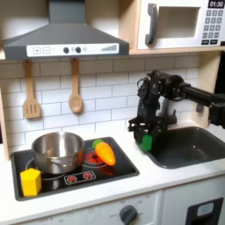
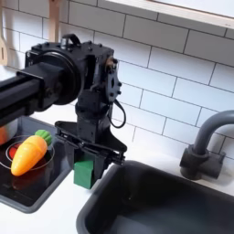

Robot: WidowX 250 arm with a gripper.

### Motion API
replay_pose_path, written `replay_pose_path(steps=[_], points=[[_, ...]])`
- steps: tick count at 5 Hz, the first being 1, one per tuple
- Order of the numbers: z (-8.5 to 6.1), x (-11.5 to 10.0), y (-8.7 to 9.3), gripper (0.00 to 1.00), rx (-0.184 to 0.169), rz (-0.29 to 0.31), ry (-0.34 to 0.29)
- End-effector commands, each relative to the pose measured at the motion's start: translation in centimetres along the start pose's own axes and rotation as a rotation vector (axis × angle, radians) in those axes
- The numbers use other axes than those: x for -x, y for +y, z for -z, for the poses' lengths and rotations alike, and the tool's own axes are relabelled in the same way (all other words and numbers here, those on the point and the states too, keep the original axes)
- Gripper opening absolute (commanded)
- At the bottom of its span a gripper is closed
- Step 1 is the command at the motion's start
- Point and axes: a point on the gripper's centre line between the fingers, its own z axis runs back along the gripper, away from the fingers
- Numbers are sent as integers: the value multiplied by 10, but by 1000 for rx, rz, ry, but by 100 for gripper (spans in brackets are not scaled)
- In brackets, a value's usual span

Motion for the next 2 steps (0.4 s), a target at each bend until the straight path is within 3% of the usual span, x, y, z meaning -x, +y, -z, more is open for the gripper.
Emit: replay_pose_path(steps=[1, 2], points=[[-26, 14, 4, 0, 26, 0, -18], [-37, 24, 6, 0, 30, 12, -28]])
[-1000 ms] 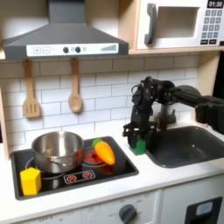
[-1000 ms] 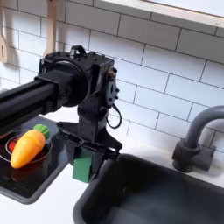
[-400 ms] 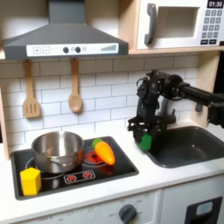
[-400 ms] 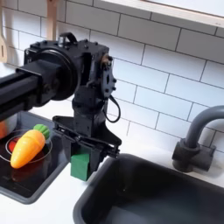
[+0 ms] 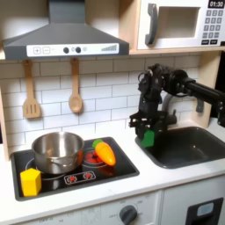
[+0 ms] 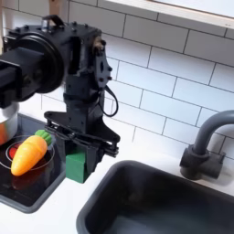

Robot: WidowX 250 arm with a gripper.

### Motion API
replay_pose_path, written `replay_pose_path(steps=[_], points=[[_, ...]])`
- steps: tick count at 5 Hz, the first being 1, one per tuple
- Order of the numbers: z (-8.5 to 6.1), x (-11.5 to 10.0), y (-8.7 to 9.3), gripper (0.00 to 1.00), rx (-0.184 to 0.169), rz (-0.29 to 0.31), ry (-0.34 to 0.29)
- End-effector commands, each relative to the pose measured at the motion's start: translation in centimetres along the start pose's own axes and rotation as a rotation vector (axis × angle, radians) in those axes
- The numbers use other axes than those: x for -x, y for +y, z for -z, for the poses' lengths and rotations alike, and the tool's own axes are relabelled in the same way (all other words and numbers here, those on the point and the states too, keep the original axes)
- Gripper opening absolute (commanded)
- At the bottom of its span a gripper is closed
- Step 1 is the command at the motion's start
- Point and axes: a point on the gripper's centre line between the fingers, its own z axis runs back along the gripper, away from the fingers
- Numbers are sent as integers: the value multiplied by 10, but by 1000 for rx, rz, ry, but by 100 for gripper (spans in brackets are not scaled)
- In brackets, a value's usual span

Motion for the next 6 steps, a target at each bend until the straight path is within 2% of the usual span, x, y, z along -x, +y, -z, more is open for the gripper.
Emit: replay_pose_path(steps=[1, 2, 3, 4, 6], points=[[-28, 17, 0, 0, 11, 15, -41], [-41, 19, 1, 0, 16, 16, -73], [-44, 19, 1, 0, 11, 12, -86], [-47, 14, 6, 0, -42, 11, -115], [-47, -1, 21, 0, -95, -29, -161]])
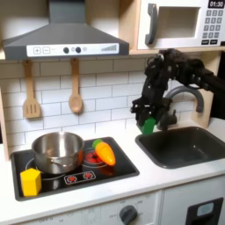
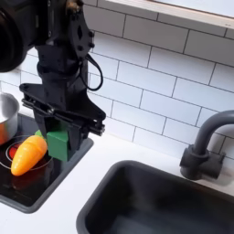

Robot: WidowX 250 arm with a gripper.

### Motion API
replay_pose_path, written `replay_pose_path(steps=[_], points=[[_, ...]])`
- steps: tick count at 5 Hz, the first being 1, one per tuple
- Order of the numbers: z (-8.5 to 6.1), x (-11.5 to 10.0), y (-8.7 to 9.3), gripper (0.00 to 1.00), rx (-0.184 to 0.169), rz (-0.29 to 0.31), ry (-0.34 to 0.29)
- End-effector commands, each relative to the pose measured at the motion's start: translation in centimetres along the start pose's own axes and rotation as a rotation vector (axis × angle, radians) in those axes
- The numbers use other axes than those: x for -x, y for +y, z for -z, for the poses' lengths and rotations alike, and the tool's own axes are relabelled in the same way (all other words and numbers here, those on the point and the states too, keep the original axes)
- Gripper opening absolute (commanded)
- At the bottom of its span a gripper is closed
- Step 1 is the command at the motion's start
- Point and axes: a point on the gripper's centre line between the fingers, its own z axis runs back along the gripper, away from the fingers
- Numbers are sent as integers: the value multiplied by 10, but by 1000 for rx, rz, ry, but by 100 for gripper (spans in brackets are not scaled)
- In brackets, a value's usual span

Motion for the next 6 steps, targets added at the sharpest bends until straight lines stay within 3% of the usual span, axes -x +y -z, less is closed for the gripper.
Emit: replay_pose_path(steps=[1, 3, 6], points=[[9, -18, 12, 0, -56, -22, -31], [14, -30, 35, 0, -97, -68, -36], [22, -35, 54, 0, -135, -100, -30]])
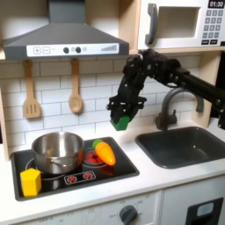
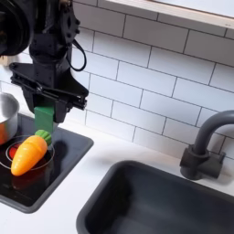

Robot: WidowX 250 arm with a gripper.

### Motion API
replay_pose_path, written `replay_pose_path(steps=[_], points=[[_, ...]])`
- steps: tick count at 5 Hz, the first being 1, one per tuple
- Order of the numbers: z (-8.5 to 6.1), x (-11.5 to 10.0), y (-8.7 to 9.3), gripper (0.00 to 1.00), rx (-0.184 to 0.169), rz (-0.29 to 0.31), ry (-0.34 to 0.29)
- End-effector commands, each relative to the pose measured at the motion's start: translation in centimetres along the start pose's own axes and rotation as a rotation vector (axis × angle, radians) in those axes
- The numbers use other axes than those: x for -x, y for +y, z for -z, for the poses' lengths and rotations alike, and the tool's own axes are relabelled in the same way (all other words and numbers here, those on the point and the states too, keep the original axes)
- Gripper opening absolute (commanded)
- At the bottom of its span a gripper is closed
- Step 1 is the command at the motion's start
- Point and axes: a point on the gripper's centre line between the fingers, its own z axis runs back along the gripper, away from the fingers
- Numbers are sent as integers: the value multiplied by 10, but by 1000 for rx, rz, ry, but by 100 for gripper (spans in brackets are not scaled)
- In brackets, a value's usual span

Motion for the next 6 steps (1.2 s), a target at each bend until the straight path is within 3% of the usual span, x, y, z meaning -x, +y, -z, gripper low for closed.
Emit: replay_pose_path(steps=[1, 4, 6], points=[[6, -7, 15, 0, -45, -40, -4], [11, -17, 37, 0, -88, -114, -7], [17, -17, 45, 0, -121, -131, 4]])
